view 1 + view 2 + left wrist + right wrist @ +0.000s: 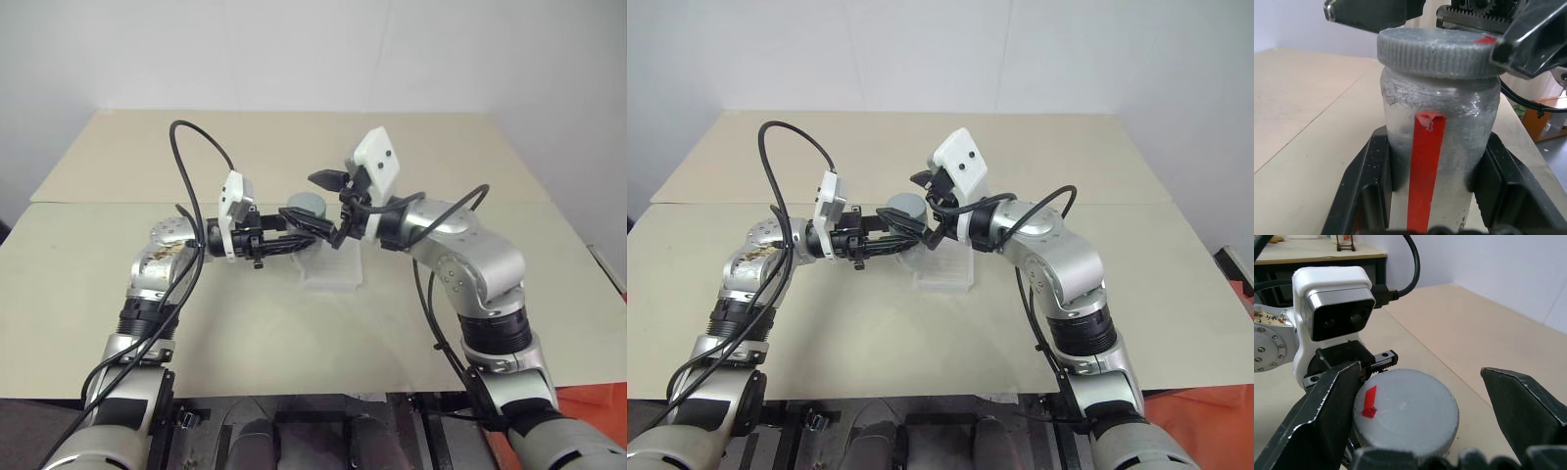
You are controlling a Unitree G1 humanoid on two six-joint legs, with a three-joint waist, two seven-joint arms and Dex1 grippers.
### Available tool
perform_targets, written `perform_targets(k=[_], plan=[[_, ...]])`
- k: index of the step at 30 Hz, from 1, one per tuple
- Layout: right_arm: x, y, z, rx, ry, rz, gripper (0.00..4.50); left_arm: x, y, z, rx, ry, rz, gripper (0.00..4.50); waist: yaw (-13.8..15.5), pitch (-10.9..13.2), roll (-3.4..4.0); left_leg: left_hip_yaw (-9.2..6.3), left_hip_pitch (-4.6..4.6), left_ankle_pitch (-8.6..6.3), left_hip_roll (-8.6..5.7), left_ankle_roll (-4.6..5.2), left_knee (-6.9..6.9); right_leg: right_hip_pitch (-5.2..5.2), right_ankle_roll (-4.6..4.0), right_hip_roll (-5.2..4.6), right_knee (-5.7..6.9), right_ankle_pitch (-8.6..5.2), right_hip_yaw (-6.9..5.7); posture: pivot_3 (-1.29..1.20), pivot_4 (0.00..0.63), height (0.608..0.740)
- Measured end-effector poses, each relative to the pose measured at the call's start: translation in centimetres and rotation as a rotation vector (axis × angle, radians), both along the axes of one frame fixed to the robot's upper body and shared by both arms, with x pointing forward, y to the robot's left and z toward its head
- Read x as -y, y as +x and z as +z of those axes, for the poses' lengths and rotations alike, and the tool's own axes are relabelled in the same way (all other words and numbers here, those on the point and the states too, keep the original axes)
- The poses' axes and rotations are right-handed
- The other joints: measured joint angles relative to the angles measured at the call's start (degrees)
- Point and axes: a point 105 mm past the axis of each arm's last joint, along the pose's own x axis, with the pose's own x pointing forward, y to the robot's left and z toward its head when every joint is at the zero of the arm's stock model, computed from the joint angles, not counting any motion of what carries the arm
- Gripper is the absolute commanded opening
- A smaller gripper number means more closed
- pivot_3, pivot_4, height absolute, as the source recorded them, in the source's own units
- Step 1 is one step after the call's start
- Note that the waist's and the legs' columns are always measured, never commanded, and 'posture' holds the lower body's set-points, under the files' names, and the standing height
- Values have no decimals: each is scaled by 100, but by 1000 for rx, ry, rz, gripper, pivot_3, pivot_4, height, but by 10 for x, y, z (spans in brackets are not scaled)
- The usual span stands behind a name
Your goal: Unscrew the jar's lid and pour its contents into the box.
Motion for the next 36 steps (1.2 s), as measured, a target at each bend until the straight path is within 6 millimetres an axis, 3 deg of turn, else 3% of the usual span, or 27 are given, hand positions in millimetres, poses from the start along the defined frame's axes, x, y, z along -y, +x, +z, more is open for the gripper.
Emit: perform_targets(k=[21, 25, 36], plan=[[26, -6, -1, 10, -47, 13, 4486, -11, -1, 0, 2, 23, 45, 1861, 1, 0, 0, 0, 0, 0, 0, 0, 0, 0, 0, 0, -9, 0, 0, 0, 150, 740], [80, 19, 7, 11, -4, -226, 4486, -17, -8, 5, 18, 7, 19, 1861, 36, 1, -1, 1, -2, 0, -2, 0, 0, 2, 0, -3, -15, 0, 0, 0, 150, 740], [74, 11, 9, 11, 11, -192, 4486, -14, -8, 8, 28, -7, 20, 1861, 2, 1, -1, 1, -2, 0, 0, 1, -2, 0, 0, -1, -12, 0, 2, 0, 150, 740]])
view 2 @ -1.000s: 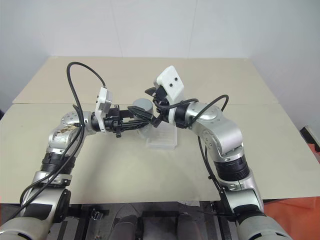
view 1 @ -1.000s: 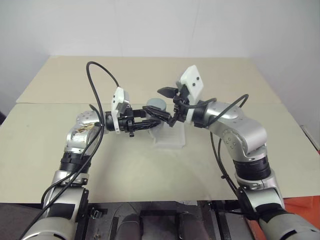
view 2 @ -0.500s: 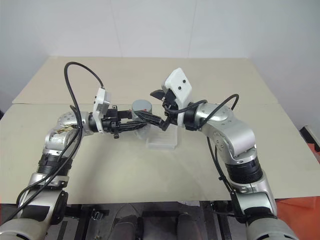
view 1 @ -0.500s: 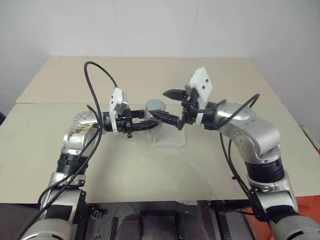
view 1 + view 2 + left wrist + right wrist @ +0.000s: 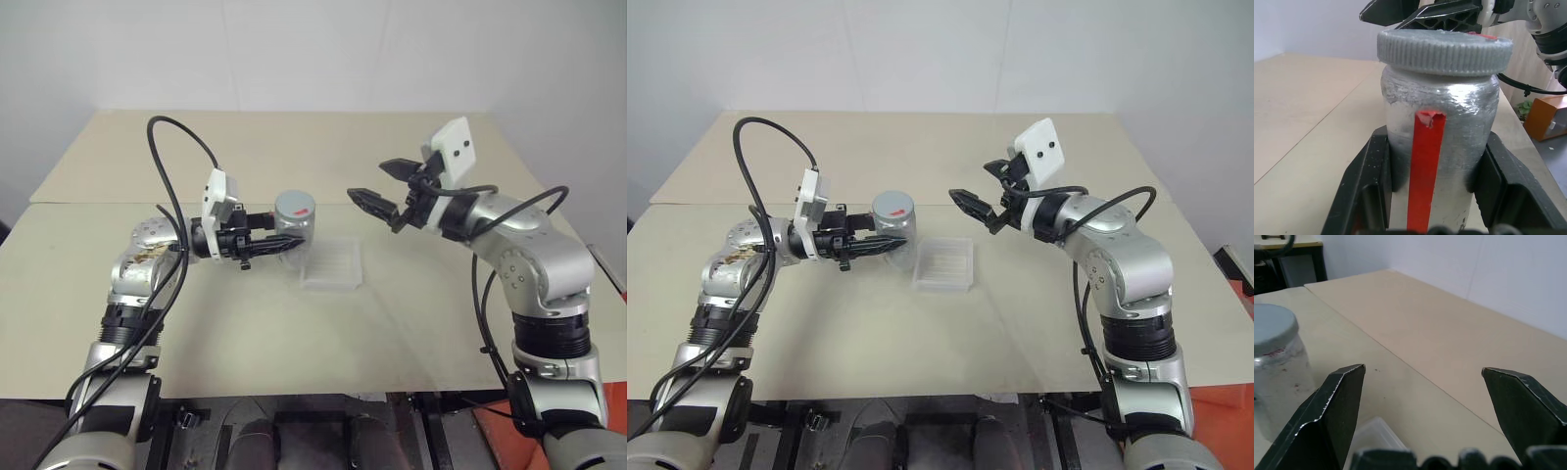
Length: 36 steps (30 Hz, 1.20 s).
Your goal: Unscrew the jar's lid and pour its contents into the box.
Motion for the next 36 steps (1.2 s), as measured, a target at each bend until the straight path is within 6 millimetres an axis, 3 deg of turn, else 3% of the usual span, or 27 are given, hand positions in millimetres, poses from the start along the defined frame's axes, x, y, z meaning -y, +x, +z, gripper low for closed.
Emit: perform_targets(k=[8, 15, 27, 36], plan=[[-45, -29, 19, 65, 33, 231, 4486, 8, 4, -4, -20, -41, 11, 1861, 0, 0, 0, -1, 3, 0, 0, 0, 0, 1, 0, 1, 2, 0, 0, 0, 150, 740], [-71, -21, 5, 14, -14, 290, 4486, 15, 6, 2, -6, -56, -8, 1861, 0, 0, 0, 0, 3, 0, -1, 0, 1, 0, 0, 1, 3, 0, -1, 0, 150, 740], [-75, -7, 2, 3, -14, 278, 4486, 12, 7, 1, -4, -47, 6, 1861, -1, 0, 0, -1, 2, 0, 0, 0, 1, 0, 0, 1, 9, 0, -2, 0, 150, 740], [-61, -10, -4, -7, -45, 284, 4486, 2, 8, -4, -24, -25, 43, 1861, 0, 0, 0, -1, 2, 0, 0, 0, 0, 0, 0, 0, 7, 0, -2, 0, 150, 740]])
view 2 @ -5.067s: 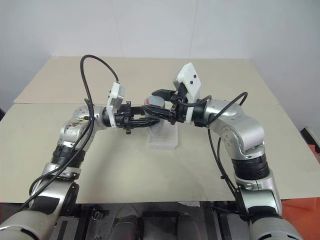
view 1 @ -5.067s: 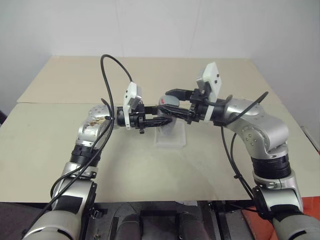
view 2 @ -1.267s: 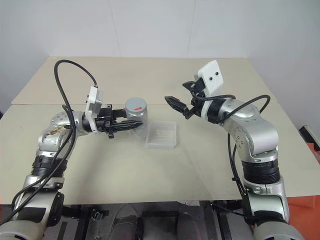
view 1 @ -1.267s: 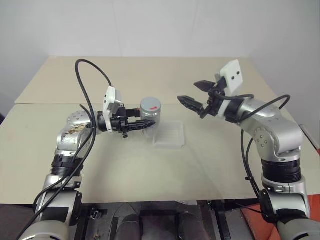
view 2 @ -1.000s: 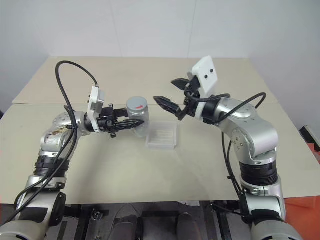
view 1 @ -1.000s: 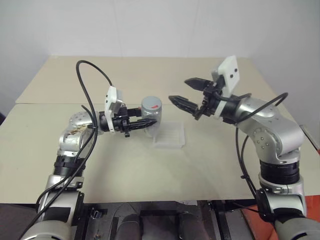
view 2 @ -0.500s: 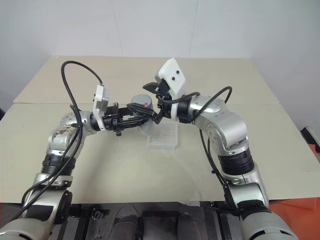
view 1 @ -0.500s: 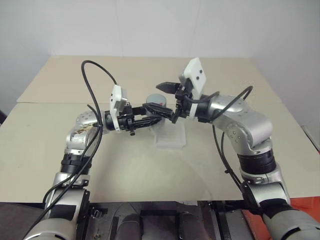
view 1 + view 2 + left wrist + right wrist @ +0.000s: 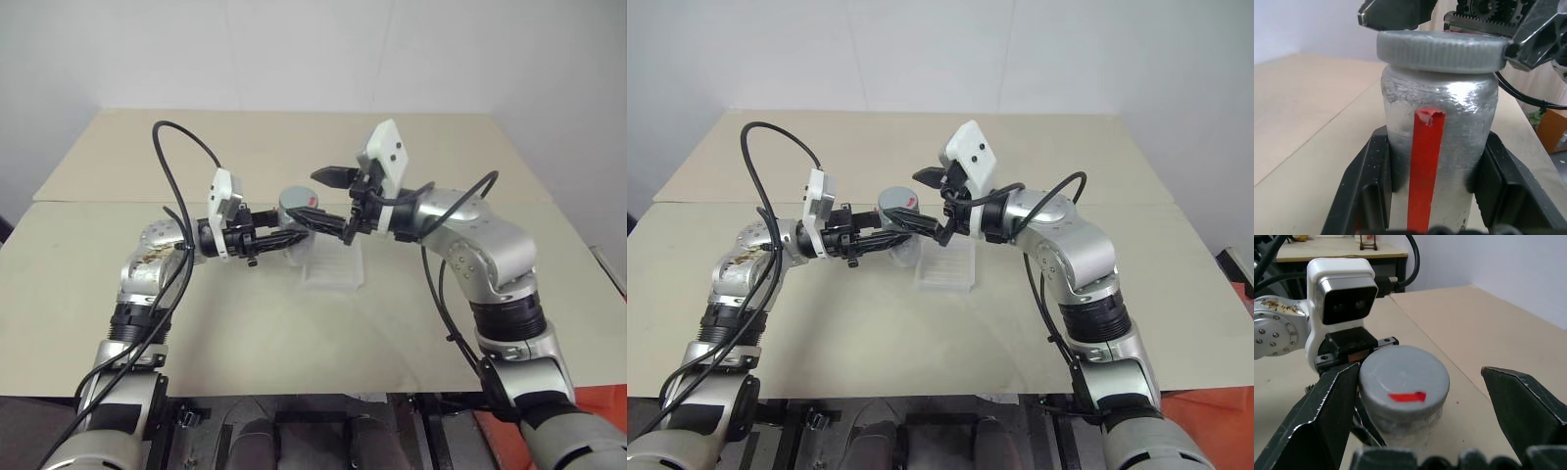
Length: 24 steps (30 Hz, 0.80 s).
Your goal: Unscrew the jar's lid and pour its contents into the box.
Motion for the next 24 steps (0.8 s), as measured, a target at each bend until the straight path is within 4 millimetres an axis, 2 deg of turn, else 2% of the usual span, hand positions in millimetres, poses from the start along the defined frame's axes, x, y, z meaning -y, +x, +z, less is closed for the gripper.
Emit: perform_targets(k=[3, 6, 8, 16, 24], plan=[[9, 2, -1, -5, 5, -27, 4486, -7, 2, 0, -4, 0, 31, 1861, 1, 0, 0, 0, -1, 0, 0, 0, 0, 0, 0, 0, 0, 0, 0, 0, 150, 740], [37, 17, 4, -3, 29, -154, 4486, -7, -4, 2, 15, 4, 10, 1861, 21, 0, 0, 1, -3, 0, -2, 0, 0, 0, 0, -2, -2, 0, 0, 0, 150, 740], [46, 20, 8, 6, 45, -189, 4486, -6, -6, 2, 17, 1, -1, 1861, 16, 0, 0, 1, -2, 0, 0, 0, 0, 0, 0, -1, -6, 0, 0, 0, 150, 740], [47, 19, 5, -1, 38, -183, 4486, -4, -9, 5, 32, -7, -14, 1861, -10, 0, 0, 1, 0, 0, 0, 0, -1, -1, 0, 0, -6, 0, 1, 0, 150, 740], [19, -13, 24, 49, 74, 7, 4486, 1, 0, 2, 9, -32, -7, 1861, 4, 0, 0, 0, 0, 0, 0, 0, 0, 0, 0, 0, -4, 0, 0, 0, 150, 740]])
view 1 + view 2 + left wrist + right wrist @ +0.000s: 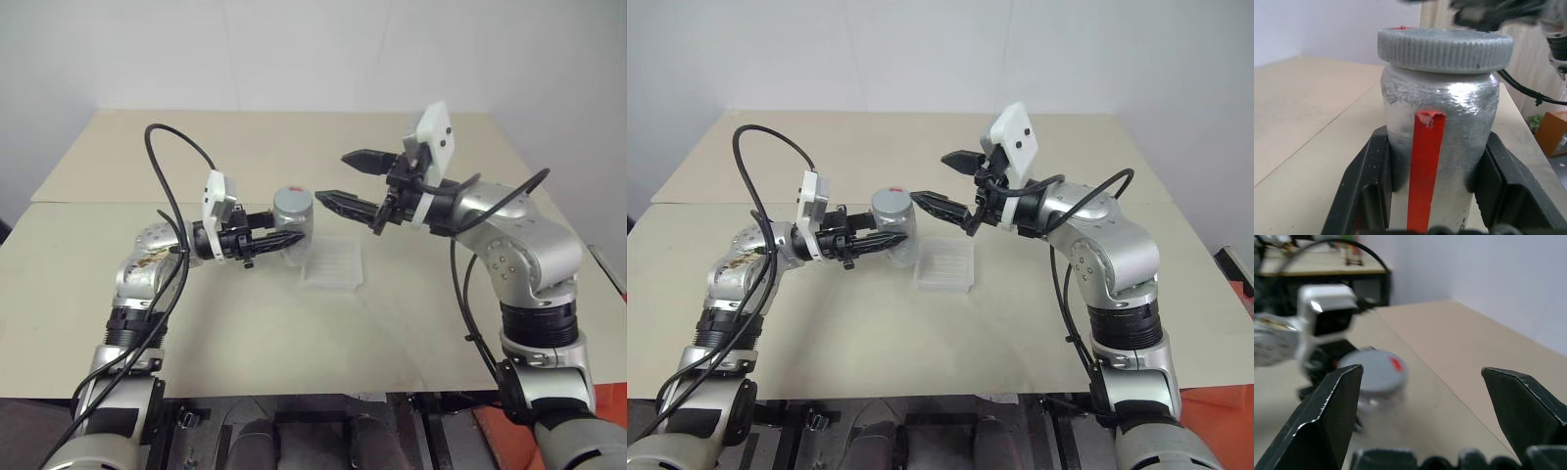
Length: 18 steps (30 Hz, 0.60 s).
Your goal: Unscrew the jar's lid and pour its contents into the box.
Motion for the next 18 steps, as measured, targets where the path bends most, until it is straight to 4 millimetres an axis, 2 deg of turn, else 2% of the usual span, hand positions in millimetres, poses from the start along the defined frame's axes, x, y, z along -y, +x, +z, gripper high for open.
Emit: perform_targets(k=[5, 8, 12, 18], plan=[[-29, -10, 0, 7, -16, 89, 4486, 7, 3, 5, 22, -5, -16, 1861, -22, 0, 0, 0, 0, 0, 0, 0, -1, -1, 0, 0, 6, 0, 0, 0, 150, 740], [-44, -4, -7, -8, -46, 86, 4486, 9, 3, 4, 18, -4, -27, 1861, -24, 0, 0, 0, 0, 0, 0, 0, -1, -1, 0, 1, 6, 0, 0, 0, 150, 740], [-48, 13, -11, -31, -61, 14, 4486, 7, 3, 4, 19, 3, -28, 1861, -5, 0, 0, 0, -3, 0, 0, 0, -1, -2, 0, 0, 6, 0, -1, 0, 150, 740], [-47, 19, -10, -19, -57, -16, 4486, 3, 2, 3, 19, 13, -22, 1861, -3, 0, 0, 0, -6, 0, 0, 0, -1, -2, 0, -1, 10, 0, -2, 0, 150, 740]])
